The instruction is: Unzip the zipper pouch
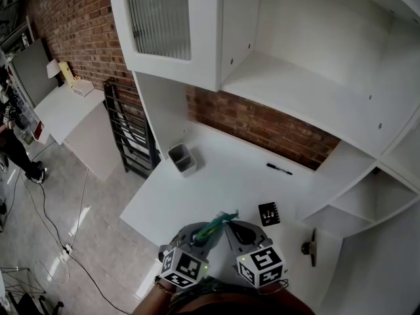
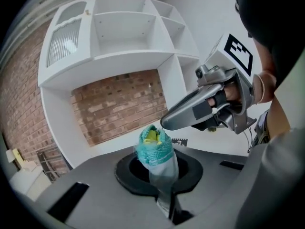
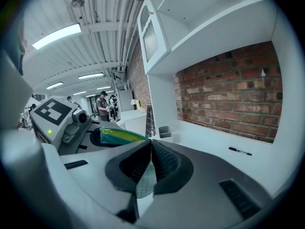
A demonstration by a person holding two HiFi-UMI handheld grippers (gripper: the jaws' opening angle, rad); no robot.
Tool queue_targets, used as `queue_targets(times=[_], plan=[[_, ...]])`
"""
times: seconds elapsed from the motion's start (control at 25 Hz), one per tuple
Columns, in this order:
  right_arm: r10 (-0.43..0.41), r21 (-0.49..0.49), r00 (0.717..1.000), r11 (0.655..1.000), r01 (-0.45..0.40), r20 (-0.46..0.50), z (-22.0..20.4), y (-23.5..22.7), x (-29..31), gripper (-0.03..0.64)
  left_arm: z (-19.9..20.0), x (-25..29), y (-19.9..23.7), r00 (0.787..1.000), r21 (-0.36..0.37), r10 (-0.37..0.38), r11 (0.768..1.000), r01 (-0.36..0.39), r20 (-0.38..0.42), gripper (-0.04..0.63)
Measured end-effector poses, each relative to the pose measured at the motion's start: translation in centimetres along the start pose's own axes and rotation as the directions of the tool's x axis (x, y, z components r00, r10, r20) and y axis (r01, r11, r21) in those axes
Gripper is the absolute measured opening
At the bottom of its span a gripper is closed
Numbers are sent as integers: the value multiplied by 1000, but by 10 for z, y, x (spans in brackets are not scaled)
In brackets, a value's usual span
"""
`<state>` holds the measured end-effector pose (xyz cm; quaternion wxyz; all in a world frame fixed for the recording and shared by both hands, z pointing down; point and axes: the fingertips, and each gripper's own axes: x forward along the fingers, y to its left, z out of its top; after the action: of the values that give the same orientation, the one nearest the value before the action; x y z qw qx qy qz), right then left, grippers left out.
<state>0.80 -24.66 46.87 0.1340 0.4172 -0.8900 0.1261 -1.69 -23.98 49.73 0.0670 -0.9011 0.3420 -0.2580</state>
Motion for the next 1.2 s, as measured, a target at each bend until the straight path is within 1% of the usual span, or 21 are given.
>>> queue_targets(times=[0.16,0.36,0.64,0.92,1.2], plan=[[-9,2,1000,1000,9,-4,-4,-3,0,6,-1,1,-3,1000,-31,-25,999,25,7,3],[-53,16,998,998,53,-28,-15,-17,-3,6,-1,-1,-9,998,-63,-59,996,61,27,4],[-111,18,993,994,112,-48,-24,-39,-7,6,-1,-6,-15,995,-96,-83,991,88,58,5],[-128,16,991,992,129,-45,-27,-45,-8,6,-1,-6,-16,994,-84,-91,992,96,60,5],[-178,31,983,983,180,-53,-32,-59,-15,6,3,-4,-18,991,-81,-113,990,119,77,5]])
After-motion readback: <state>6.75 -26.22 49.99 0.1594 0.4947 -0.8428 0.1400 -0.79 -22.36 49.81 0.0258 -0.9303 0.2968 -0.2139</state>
